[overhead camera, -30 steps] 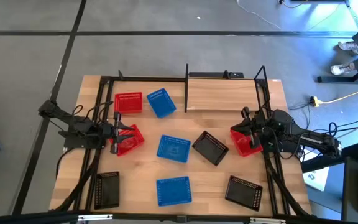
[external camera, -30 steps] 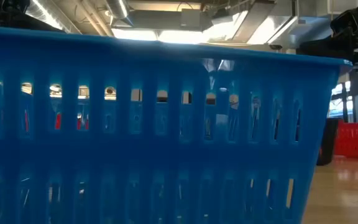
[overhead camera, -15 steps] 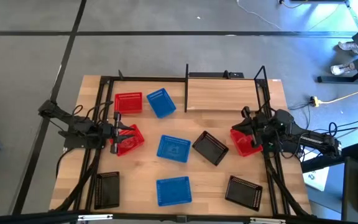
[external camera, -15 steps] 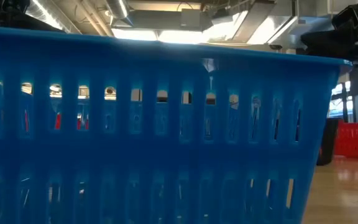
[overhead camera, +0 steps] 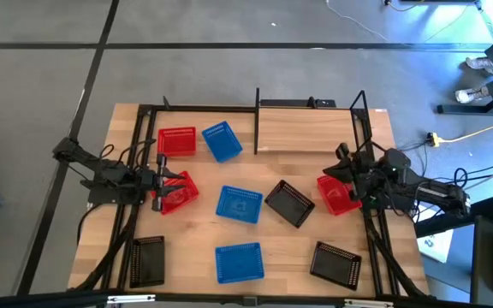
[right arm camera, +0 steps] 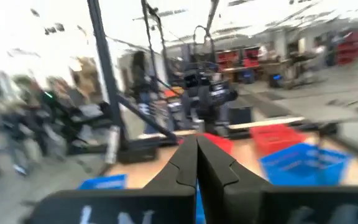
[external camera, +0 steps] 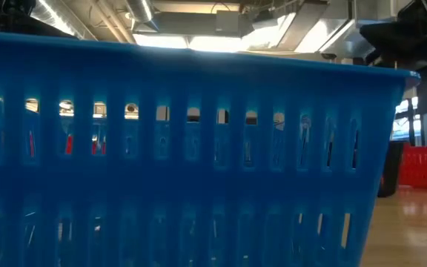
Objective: Stack baskets on shelf by color
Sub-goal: Put the bottom right red bin on the shelf
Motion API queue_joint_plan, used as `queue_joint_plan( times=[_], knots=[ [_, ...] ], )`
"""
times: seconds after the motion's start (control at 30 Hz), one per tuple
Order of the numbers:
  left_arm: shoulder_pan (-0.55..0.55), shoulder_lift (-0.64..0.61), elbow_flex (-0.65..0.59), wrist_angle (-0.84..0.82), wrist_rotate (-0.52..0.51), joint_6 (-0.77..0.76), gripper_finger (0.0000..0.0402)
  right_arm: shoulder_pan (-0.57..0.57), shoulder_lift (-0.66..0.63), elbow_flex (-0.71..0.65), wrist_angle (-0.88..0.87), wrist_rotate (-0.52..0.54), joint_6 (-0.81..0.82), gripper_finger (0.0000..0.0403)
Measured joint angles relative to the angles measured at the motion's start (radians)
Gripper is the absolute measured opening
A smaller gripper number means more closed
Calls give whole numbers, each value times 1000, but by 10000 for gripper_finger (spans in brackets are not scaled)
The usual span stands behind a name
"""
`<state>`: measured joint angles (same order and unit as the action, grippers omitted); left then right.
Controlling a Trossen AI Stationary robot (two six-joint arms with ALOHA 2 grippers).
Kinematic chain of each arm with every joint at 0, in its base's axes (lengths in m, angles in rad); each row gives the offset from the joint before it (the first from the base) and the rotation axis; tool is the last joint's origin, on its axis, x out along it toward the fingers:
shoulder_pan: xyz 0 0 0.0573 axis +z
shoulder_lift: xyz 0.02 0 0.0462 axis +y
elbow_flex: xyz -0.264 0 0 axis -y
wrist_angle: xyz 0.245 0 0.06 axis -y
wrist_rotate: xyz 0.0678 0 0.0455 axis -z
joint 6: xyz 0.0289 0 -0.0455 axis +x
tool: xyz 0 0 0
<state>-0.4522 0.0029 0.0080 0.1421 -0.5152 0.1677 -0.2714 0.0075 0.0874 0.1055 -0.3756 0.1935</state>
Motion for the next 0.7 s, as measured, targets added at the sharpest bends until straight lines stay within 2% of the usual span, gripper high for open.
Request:
queue_joint_plan(
  times=[0.1,0.23,0.33,0.47,0.6,0.7],
  knots=[
    [0,0,0,0,0,0,103,0,25,113,-181,89,-135,0],
    [0,0,0,0,0,0,103,0,129,272,-442,176,-143,0],
    [0,0,0,0,0,0,103,0,239,359,-526,182,-91,0],
    [0,0,0,0,0,0,103,0,395,473,-569,199,98,0],
    [0,0,0,1,0,0,103,3,570,604,-715,195,225,0],
    [0,0,0,0,0,0,103,28,690,710,-850,184,256,0]
  ],
)
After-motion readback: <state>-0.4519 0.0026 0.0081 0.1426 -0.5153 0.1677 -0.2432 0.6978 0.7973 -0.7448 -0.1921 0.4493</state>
